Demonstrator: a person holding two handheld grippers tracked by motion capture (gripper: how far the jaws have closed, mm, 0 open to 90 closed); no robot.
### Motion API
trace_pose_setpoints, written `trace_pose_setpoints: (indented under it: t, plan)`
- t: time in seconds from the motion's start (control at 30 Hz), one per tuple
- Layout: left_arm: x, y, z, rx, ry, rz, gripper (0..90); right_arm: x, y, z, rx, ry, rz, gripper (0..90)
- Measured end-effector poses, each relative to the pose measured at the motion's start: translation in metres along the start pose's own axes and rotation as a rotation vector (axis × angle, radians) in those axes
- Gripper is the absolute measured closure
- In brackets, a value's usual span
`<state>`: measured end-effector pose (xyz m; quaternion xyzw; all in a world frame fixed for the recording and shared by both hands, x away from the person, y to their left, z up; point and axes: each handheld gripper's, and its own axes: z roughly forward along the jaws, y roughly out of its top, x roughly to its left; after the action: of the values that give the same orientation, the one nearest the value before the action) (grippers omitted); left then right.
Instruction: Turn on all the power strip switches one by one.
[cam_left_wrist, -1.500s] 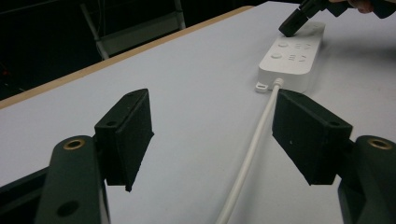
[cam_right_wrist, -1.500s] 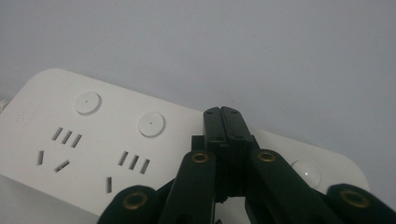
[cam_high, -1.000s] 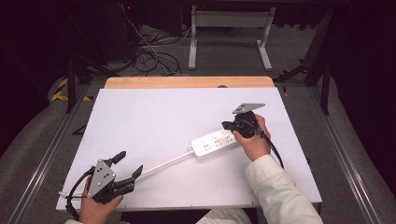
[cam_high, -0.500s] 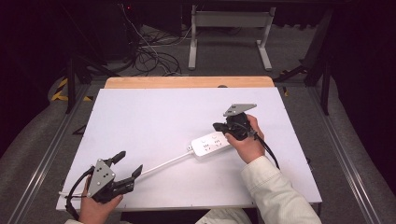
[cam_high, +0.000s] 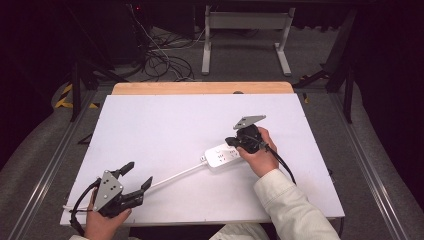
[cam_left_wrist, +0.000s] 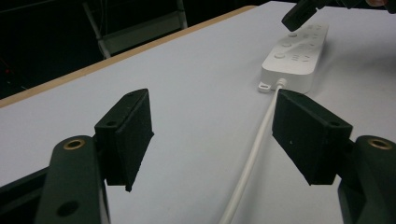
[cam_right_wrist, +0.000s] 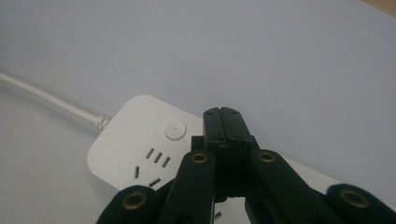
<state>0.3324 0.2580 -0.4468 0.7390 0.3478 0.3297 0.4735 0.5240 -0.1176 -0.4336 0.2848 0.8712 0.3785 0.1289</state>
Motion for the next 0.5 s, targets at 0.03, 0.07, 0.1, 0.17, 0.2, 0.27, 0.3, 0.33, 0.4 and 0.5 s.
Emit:
trace_pose_setpoints:
  t: [0.03,0.07,0.1,0.17,0.2,0.27,0.3,0.33,0.4,0.5]
  plan:
    - [0.000,0.000,0.000,0.000,0.000,0.000,29.0,0.000,-0.001,0.001,0.004,0.002,0.000,90.0]
    - [0.000,0.000,0.000,0.000,0.000,0.000,29.0,0.000,-0.001,0.003,0.011,-0.002,0.003,90.0]
    - [0.000,0.000,0.000,0.000,0.000,0.001,29.0,0.000,-0.002,0.004,0.015,-0.006,0.003,90.0]
    - [0.000,0.000,0.000,0.000,0.000,0.001,29.0,-0.001,-0.003,0.006,0.023,-0.003,0.000,90.0]
    - [0.000,0.000,0.000,0.000,0.000,0.001,29.0,-0.001,-0.003,0.008,0.027,-0.007,0.003,90.0]
    - [0.000,0.000,0.000,-0.001,0.001,0.003,29.0,-0.002,-0.004,0.010,0.034,-0.005,0.001,90.0]
    - [0.000,0.000,0.000,0.000,0.000,0.000,29.0,-0.002,-0.005,0.011,0.033,-0.010,0.005,90.0]
    - [0.000,0.000,0.000,0.001,0.000,0.001,29.0,-0.002,-0.005,0.011,0.039,-0.009,0.005,90.0]
    - [0.000,0.000,0.000,0.001,0.000,0.001,29.0,-0.003,-0.006,0.013,0.041,-0.011,0.008,90.0]
    - [0.000,0.000,0.000,0.000,-0.001,0.001,29.0,-0.003,-0.007,0.015,0.045,-0.016,0.008,90.0]
